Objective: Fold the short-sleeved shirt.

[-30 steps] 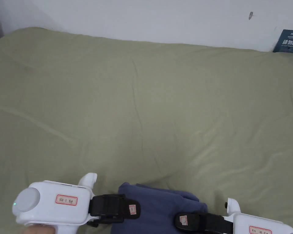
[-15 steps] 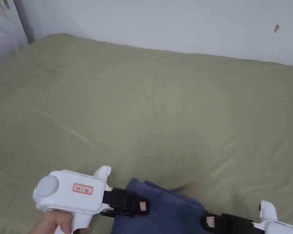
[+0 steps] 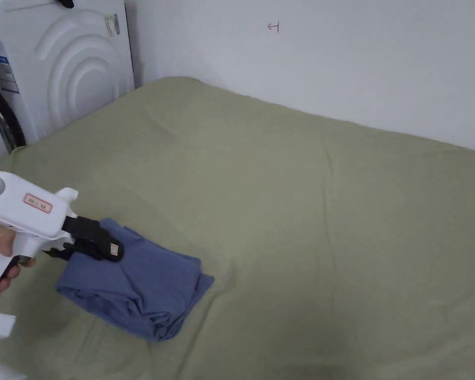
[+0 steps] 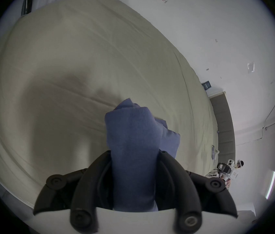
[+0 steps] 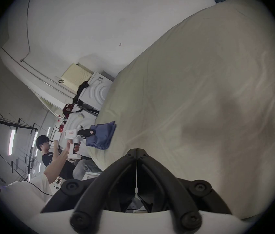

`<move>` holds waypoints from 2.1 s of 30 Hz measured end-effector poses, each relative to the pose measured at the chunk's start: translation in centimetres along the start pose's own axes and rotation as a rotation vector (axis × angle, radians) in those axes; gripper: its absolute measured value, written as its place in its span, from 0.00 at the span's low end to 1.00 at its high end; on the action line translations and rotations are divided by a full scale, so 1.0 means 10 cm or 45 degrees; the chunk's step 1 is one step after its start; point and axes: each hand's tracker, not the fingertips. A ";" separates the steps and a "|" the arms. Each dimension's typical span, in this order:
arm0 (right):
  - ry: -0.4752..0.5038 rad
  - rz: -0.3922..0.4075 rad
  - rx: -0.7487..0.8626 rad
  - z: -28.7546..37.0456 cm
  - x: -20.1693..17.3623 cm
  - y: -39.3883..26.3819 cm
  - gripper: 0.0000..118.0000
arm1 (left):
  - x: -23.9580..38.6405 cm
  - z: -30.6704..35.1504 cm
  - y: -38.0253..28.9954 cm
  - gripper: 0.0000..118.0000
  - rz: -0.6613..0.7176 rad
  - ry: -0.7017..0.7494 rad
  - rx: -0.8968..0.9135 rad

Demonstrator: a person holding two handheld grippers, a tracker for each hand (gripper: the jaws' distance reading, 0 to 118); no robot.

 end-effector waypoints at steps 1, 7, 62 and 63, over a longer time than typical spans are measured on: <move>-0.004 -0.003 0.000 0.00 0.03 0.02 0.02 | -0.02 0.03 0.05 0.28 0.006 0.005 -0.006; -0.031 -0.010 -0.028 -0.06 0.09 0.04 0.02 | -0.09 0.16 0.14 1.00 -0.052 0.116 0.102; -0.878 0.943 1.044 1.01 -1.67 0.11 1.00 | 4.45 -0.52 -2.58 1.00 -0.932 0.383 1.257; -0.878 0.955 1.040 1.00 -1.69 0.13 1.00 | 4.44 -0.54 -2.59 1.00 -0.933 0.387 1.278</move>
